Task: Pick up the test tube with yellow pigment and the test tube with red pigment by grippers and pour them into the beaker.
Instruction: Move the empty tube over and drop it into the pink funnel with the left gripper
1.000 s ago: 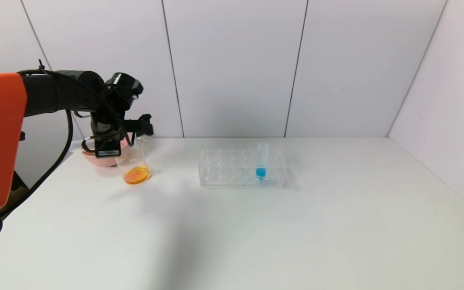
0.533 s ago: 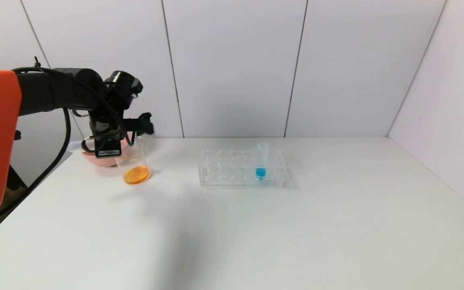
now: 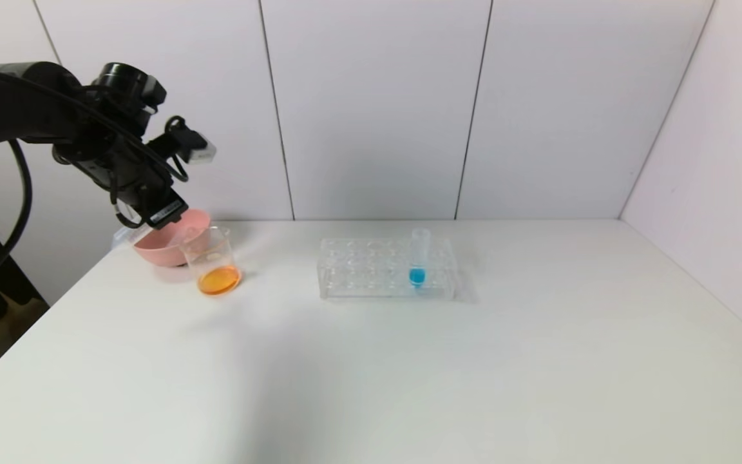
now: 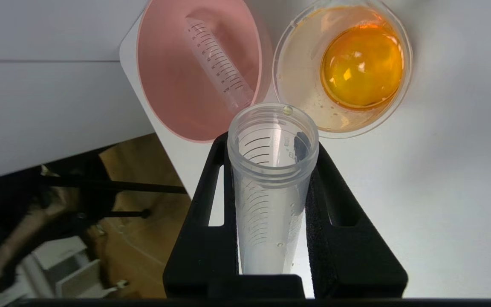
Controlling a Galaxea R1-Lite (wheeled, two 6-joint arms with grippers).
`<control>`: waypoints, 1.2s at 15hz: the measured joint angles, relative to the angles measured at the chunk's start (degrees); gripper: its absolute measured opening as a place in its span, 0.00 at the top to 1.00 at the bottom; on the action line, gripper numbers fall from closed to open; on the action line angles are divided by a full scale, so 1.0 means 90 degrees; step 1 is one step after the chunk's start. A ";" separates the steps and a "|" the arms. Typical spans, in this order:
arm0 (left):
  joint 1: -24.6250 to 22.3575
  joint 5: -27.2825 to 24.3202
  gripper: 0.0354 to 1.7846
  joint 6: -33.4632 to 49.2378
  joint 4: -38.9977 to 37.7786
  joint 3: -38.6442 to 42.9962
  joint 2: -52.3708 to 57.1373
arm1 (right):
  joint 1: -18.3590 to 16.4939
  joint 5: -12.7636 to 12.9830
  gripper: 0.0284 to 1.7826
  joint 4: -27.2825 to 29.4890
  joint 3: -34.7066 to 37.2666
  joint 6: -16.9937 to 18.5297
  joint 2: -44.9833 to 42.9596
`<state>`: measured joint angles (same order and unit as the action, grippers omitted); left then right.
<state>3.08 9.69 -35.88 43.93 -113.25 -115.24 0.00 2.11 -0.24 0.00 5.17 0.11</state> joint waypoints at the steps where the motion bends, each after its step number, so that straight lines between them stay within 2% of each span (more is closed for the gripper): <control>1: -0.0056 -0.0163 0.76 0.0562 -0.0099 0.0137 0.0158 | 0.0000 0.0000 0.04 0.0003 0.0000 0.0001 0.0000; 5: -0.0397 -0.0287 0.76 0.2873 -0.1612 0.1288 0.0772 | 0.0000 0.0000 0.04 0.0000 0.0000 0.0000 0.0000; 8: -0.0673 -0.0257 0.76 0.3989 -0.3118 0.2624 0.1239 | 0.0000 0.0001 0.04 0.0000 0.0000 0.0000 0.0000; 11: -0.0799 0.0084 0.76 0.4362 -0.4890 0.4233 0.1598 | 0.0000 0.0001 0.04 0.0003 0.0000 0.0000 0.0000; 14: -0.0824 0.0402 0.76 0.4408 -0.7543 0.5564 0.1521 | 0.0000 0.0001 0.04 0.0003 0.0000 0.0000 0.0000; 16: -0.0817 0.0585 0.76 0.4393 -0.9346 0.6110 0.1158 | 0.0000 0.0000 0.04 0.0000 0.0000 0.0000 0.0000; 18: -0.0792 0.0769 0.76 0.4383 -1.0535 0.6232 0.0702 | 0.0000 0.0001 0.04 0.0000 0.0000 0.0000 0.0000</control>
<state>-4.05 16.62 3.57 -50.88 -57.16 -108.92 0.00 2.12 -0.24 0.00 5.17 0.11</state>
